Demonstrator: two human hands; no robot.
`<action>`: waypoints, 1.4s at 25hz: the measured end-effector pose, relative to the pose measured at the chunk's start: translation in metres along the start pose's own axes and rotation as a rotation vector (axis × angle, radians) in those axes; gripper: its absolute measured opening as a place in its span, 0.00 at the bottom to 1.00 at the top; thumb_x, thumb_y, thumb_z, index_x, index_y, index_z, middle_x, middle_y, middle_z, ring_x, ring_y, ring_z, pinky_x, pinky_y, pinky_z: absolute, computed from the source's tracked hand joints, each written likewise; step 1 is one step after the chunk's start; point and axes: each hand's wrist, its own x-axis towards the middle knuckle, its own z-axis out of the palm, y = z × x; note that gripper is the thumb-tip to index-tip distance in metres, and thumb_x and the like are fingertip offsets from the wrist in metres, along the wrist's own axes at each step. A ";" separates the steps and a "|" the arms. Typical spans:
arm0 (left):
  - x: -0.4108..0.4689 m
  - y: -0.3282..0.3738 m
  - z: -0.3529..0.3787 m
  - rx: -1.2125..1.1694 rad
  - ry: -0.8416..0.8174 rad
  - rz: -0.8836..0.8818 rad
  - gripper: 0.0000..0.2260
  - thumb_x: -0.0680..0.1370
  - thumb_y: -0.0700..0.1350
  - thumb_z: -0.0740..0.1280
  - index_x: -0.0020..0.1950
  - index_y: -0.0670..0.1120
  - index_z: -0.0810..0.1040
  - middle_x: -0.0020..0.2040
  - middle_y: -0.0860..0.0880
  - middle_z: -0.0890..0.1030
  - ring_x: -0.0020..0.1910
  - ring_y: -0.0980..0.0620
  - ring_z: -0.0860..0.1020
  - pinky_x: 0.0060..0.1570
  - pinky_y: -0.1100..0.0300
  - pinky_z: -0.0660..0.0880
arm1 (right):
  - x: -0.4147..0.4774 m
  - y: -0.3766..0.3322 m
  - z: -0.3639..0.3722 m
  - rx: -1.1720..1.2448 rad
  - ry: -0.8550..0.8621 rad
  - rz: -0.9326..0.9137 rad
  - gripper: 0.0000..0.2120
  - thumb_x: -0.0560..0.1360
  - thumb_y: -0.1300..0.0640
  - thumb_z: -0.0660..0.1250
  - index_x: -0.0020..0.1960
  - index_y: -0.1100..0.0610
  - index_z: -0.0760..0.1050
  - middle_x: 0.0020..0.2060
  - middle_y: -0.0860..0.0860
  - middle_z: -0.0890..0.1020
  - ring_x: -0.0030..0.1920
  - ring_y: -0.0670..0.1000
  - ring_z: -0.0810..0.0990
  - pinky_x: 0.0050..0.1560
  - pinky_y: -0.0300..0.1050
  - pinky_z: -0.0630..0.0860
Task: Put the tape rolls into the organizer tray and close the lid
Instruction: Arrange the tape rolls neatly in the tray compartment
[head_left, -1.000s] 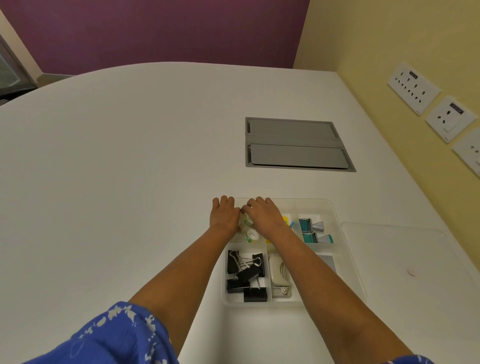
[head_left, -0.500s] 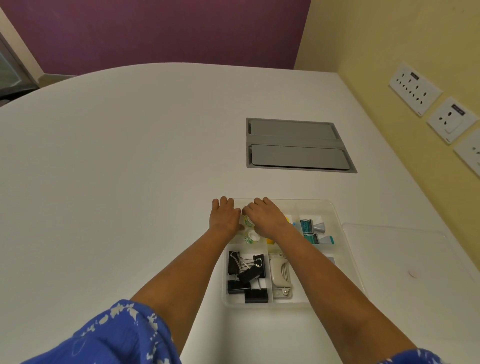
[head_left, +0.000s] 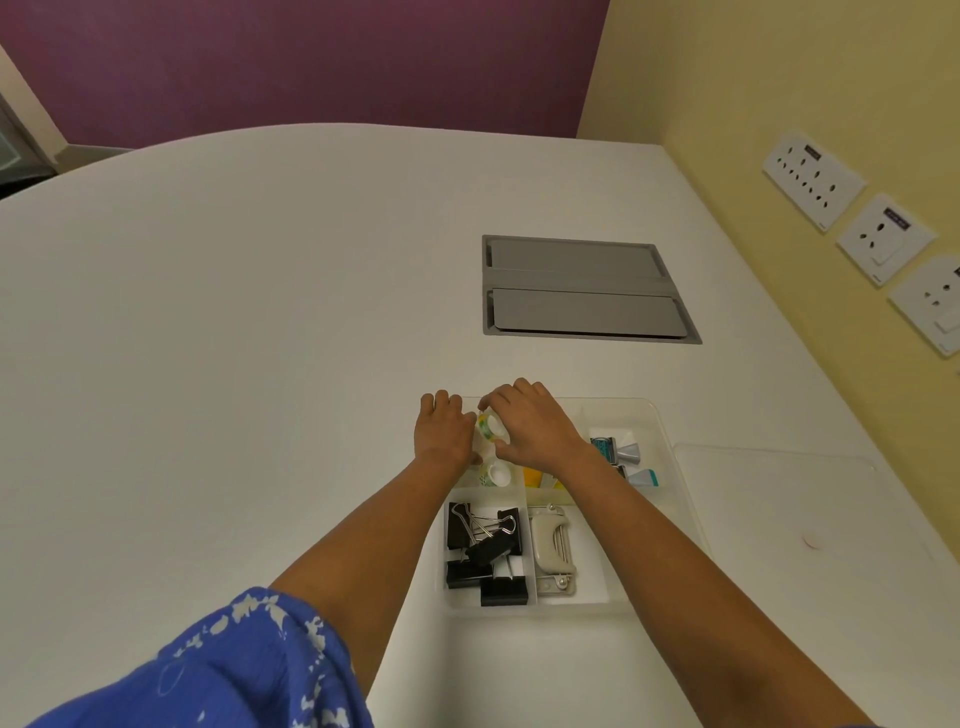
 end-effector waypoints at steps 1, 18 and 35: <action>0.000 0.000 0.000 0.014 0.005 0.012 0.24 0.75 0.61 0.65 0.66 0.50 0.72 0.63 0.46 0.72 0.67 0.45 0.65 0.69 0.51 0.58 | 0.000 0.000 0.000 -0.009 -0.006 0.000 0.24 0.70 0.53 0.68 0.65 0.54 0.71 0.62 0.51 0.77 0.60 0.54 0.72 0.60 0.47 0.66; 0.008 -0.004 -0.003 0.068 0.020 0.082 0.21 0.74 0.55 0.67 0.65 0.50 0.74 0.63 0.47 0.73 0.66 0.45 0.66 0.68 0.51 0.59 | 0.010 -0.008 0.010 -0.166 -0.156 -0.014 0.24 0.72 0.55 0.67 0.67 0.56 0.70 0.62 0.54 0.77 0.63 0.55 0.72 0.66 0.48 0.64; -0.001 -0.013 0.006 -0.129 0.105 0.139 0.26 0.71 0.60 0.66 0.62 0.46 0.74 0.60 0.48 0.74 0.61 0.47 0.68 0.63 0.52 0.61 | 0.004 0.002 0.018 -0.080 -0.121 0.027 0.22 0.72 0.56 0.67 0.66 0.55 0.70 0.62 0.52 0.77 0.62 0.55 0.73 0.62 0.47 0.66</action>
